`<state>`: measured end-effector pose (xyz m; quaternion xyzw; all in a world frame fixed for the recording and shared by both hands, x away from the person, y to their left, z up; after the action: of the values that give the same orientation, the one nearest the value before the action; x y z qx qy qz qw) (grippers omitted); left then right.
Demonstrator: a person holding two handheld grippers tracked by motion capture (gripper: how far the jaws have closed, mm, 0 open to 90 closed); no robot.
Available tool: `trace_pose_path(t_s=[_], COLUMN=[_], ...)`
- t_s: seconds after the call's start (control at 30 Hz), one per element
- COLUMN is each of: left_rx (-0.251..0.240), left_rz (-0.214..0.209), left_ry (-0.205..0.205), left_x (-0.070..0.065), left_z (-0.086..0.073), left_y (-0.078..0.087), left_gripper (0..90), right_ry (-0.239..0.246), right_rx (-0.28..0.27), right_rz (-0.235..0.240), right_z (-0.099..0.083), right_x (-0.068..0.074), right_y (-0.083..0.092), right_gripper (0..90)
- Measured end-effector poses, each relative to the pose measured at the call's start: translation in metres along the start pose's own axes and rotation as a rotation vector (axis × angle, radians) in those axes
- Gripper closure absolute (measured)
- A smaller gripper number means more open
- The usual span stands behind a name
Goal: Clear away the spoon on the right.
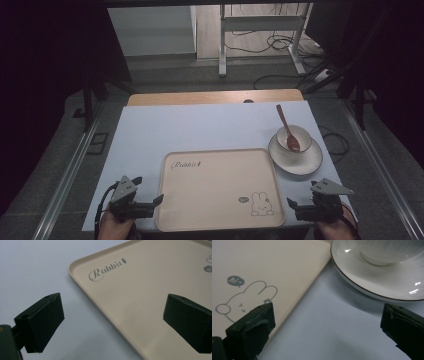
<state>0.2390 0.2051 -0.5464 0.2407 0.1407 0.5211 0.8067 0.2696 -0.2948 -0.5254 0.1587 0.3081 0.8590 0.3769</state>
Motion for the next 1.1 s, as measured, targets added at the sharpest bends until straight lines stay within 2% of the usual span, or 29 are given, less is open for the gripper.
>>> trace_pose_path(t_s=[0.13,0.27,0.67,1.1], left_rx=[0.000,-0.001,0.001,0.001], left_rz=[0.000,0.000,0.003,0.006], left_ry=[-0.007,-0.010,-0.017,-0.004], left_x=[-0.0003,-0.0010,-0.0015,-0.0003], left_z=[-0.0001,-0.0001,-0.0001,-0.0001], left_y=[0.0003,0.0002,0.0000,0.0001], left_gripper=[3.0,3.0,3.0,3.0], right_ry=[0.012,-0.015,-0.026,-0.033], right_rx=[0.011,0.002,0.005,-0.001], right_rz=[-0.009,0.001,0.009,-0.005], right_z=[-0.0004,-0.0002,-0.0005,0.0006], right_x=[0.0008,-0.0014,-0.0026,-0.0037], right_y=[-0.0006,0.0000,0.0000,0.0001], right_gripper=[0.0,0.2,0.5,0.5])
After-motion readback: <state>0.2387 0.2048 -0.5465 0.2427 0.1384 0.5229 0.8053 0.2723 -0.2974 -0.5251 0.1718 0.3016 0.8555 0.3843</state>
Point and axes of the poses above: each handheld gripper's, and its own axes: y roughly backward along the jaws, z roughly out of its top, x roughly to its left, the point moved 5 cm from there along -y, roughly forward along the jaws, and after that the axes turned 10 degrees about z, right-handed, at the moved point
